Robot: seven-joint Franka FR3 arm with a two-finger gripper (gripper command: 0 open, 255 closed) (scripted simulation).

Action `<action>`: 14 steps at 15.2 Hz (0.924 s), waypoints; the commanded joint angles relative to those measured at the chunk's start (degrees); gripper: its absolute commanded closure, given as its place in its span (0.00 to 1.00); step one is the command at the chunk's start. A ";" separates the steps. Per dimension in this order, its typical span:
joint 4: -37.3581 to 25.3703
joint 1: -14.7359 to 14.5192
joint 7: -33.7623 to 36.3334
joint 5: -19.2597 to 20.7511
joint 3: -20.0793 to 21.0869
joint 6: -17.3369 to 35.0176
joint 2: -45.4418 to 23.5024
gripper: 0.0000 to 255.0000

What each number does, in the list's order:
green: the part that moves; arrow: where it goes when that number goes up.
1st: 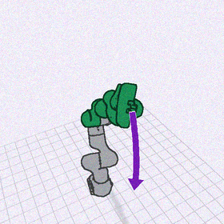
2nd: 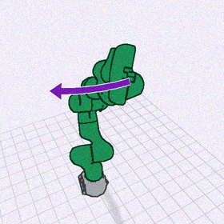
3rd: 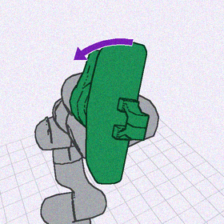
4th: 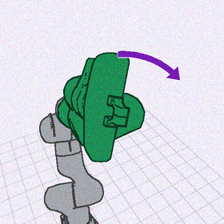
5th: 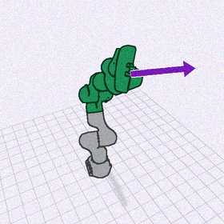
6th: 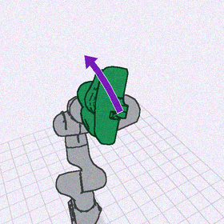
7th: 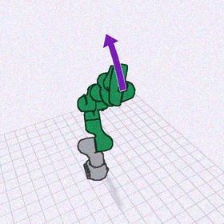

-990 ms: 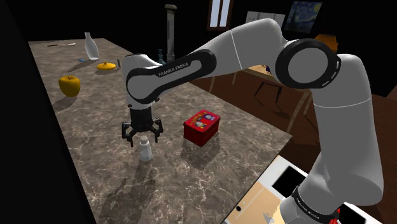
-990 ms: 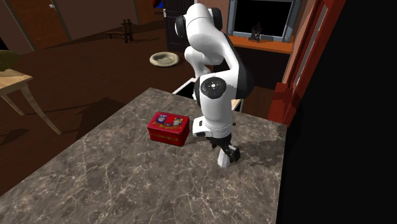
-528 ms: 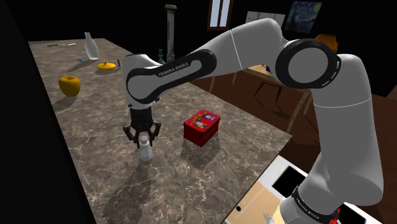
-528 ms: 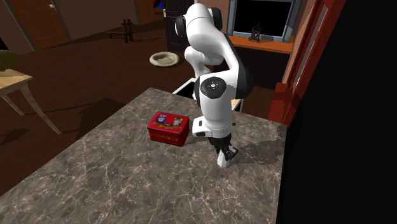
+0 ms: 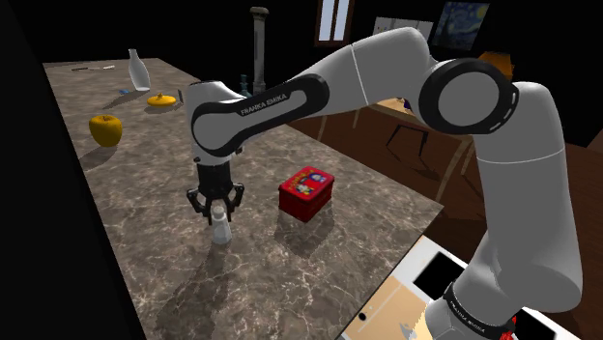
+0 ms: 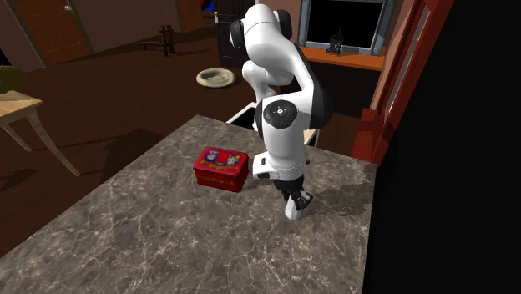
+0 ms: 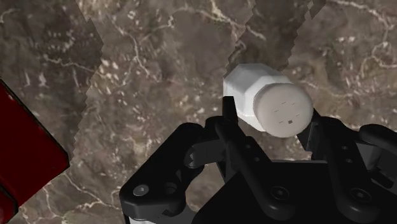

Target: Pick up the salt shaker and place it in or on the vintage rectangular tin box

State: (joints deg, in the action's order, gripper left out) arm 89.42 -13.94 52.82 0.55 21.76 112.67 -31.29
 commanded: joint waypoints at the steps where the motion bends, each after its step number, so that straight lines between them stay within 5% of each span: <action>1: -0.45 0.06 0.03 -0.14 0.10 -0.95 0.47 1.00; 14: -6.22 0.19 0.63 -0.97 0.71 -9.44 3.39 1.00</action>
State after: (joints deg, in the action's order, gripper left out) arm 83.39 -13.80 53.41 -0.31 22.41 103.78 -28.26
